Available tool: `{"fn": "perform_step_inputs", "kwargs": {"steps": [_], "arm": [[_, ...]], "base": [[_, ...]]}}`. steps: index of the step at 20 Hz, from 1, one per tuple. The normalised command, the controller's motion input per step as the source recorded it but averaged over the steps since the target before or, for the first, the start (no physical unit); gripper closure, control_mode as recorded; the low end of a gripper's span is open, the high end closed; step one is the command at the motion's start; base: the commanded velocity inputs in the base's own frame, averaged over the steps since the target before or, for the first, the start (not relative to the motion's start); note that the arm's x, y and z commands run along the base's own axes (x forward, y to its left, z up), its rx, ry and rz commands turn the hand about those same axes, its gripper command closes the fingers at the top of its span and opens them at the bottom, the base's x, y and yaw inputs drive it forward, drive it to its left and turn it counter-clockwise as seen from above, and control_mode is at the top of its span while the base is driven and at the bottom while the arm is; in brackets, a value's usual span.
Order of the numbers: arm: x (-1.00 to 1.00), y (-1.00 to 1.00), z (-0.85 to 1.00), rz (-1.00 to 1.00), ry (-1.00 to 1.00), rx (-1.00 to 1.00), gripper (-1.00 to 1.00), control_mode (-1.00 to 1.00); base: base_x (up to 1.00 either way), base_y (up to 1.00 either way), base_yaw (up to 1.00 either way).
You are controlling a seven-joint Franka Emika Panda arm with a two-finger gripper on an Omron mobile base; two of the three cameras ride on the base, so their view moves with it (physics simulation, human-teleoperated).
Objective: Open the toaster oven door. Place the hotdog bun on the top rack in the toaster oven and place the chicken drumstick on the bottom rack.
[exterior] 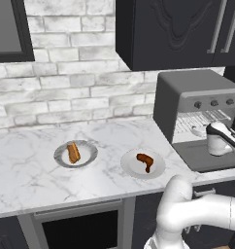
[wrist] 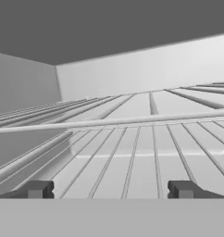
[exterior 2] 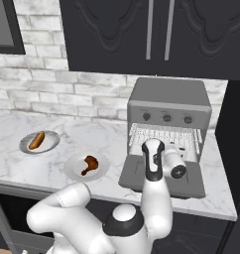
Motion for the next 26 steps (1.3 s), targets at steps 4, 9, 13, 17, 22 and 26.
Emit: {"fn": "perform_step_inputs", "kwargs": {"steps": [4, 9, 13, 17, 22, 26], "arm": [[0.14, 0.0, -0.15, 0.0, 0.0, 0.0, -1.0, -1.0], [0.01, 0.0, -0.3, 0.0, 0.02, 0.0, -1.0, -1.0], [0.0, 0.0, -0.34, 0.0, 0.1, 0.0, -1.0, -1.0], [-0.11, 0.0, -0.37, 0.03, 0.17, 0.0, -1.0, -1.0], [-0.25, 0.0, -0.56, 0.04, 0.16, 0.0, -1.0, -1.0], [-0.38, 0.01, -0.78, 0.02, 0.14, 0.0, -1.0, -1.0]], "base": [[0.0, 0.0, 0.0], [0.0, 0.0, 0.0], [0.0, 0.0, 0.0], [0.0, 0.0, 0.0], [0.0, 0.0, 0.0], [0.0, 0.0, 0.0]]}}
